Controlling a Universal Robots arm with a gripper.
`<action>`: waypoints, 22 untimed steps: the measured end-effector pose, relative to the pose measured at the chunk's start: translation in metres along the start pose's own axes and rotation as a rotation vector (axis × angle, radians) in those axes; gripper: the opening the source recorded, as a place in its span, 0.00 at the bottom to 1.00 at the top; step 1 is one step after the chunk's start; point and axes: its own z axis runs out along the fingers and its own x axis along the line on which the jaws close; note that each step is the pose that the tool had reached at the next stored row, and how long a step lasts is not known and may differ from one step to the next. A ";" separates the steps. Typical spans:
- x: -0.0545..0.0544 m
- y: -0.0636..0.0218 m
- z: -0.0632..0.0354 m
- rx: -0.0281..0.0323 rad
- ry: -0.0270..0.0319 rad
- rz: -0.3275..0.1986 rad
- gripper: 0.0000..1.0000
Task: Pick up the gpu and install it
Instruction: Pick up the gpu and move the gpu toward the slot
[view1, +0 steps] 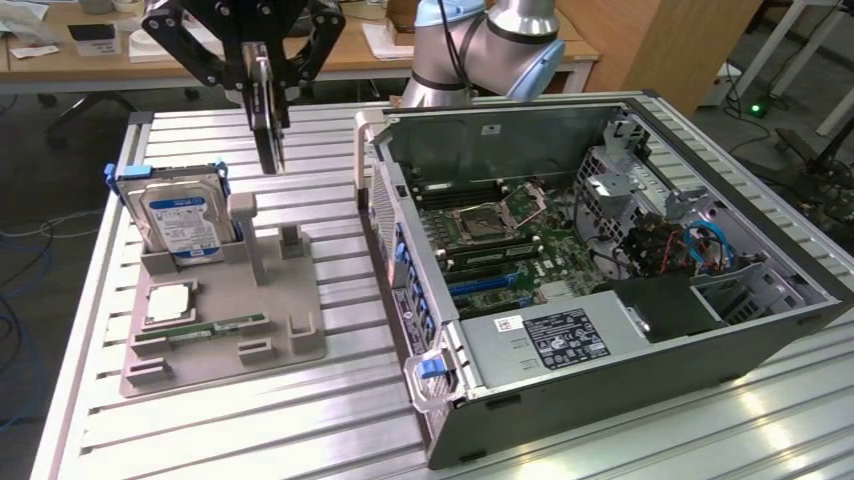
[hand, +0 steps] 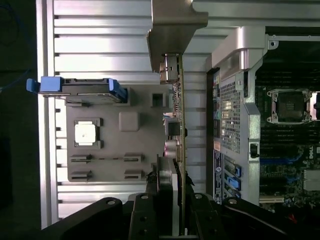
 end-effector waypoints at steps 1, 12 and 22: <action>0.000 -0.0001 0.0000 0.0086 -0.0002 0.000 0.28; -0.001 0.0001 0.0000 0.0158 -0.0004 0.000 0.28; -0.012 0.0002 0.0003 0.0158 -0.0003 0.000 0.28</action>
